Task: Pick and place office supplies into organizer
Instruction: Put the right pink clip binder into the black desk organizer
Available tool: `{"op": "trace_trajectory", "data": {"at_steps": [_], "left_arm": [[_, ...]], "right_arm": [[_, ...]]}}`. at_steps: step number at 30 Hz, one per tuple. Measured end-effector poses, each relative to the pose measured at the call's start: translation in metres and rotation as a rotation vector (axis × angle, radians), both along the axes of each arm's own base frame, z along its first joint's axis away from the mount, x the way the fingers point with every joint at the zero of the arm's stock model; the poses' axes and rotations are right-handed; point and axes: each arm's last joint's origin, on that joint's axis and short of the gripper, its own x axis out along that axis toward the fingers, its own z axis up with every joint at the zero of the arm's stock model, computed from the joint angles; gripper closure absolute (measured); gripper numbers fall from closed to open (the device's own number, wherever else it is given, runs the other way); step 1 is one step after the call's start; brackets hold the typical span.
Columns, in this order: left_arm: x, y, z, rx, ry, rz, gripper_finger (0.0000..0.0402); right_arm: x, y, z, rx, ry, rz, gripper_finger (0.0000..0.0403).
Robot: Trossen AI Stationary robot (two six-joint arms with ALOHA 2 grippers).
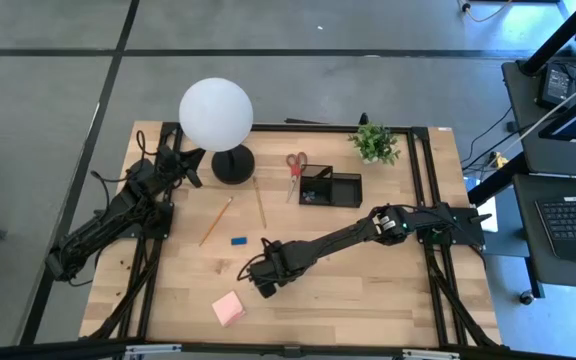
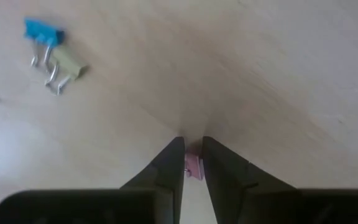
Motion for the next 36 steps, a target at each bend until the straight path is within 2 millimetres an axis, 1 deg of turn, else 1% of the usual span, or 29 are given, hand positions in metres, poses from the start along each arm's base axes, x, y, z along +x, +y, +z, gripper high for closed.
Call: {"op": "trace_trajectory", "data": {"at_steps": [6, 8, 10, 15, 18, 21, 23, 25, 27, 32, 36], "left_arm": [[0.000, 0.000, 0.000, 0.000, 0.000, 0.000, 0.0368], [0.000, 0.000, 0.000, 0.000, 0.000, 0.000, 0.0368], [0.000, 0.000, 0.000, 0.000, 0.000, 0.000, 0.0368], [0.000, 0.000, 0.000, 0.000, 0.000, 0.000, 0.0368], [0.000, 0.000, 0.000, 0.000, 0.000, 0.000, 0.0368], [0.000, 0.000, 0.000, 0.000, 0.000, 0.000, 0.0368], [0.000, 0.000, 0.000, 0.000, 0.000, 0.000, 0.0368], [0.000, 0.000, 0.000, 0.000, 0.000, 0.000, 0.0368], [0.000, 0.000, 0.000, -0.001, -0.001, -0.001, 0.0368], [0.000, 0.000, 0.000, -0.001, -0.001, -0.003, 0.0368], [0.000, 0.000, 0.000, -0.001, 0.000, -0.007, 0.0368]], "right_arm": [[0.000, 0.000, 0.000, -0.013, -0.016, 0.269, 0.0339], [0.001, -0.003, 0.000, 0.011, -0.014, 0.297, 0.0334], [0.003, -0.008, 0.000, 0.040, -0.012, 0.283, 0.0320], [0.008, -0.016, 0.002, 0.065, -0.024, 0.268, 0.0263], [0.010, -0.018, 0.008, 0.047, -0.032, 0.343, 0.0238], [0.011, -0.021, 0.021, -0.050, -0.037, 0.431, 0.0224], [0.014, -0.023, 0.036, -0.102, -0.073, 0.540, 0.0219], [0.012, -0.024, 0.045, -0.122, -0.088, 0.658, 0.0218], [0.009, -0.023, 0.047, -0.130, -0.083, 0.783, 0.0217], [0.002, -0.014, 0.053, -0.167, -0.082, 1.174, 0.0217], [-0.003, -0.006, 0.052, -0.200, -0.069, 1.423, 0.0217]]}}
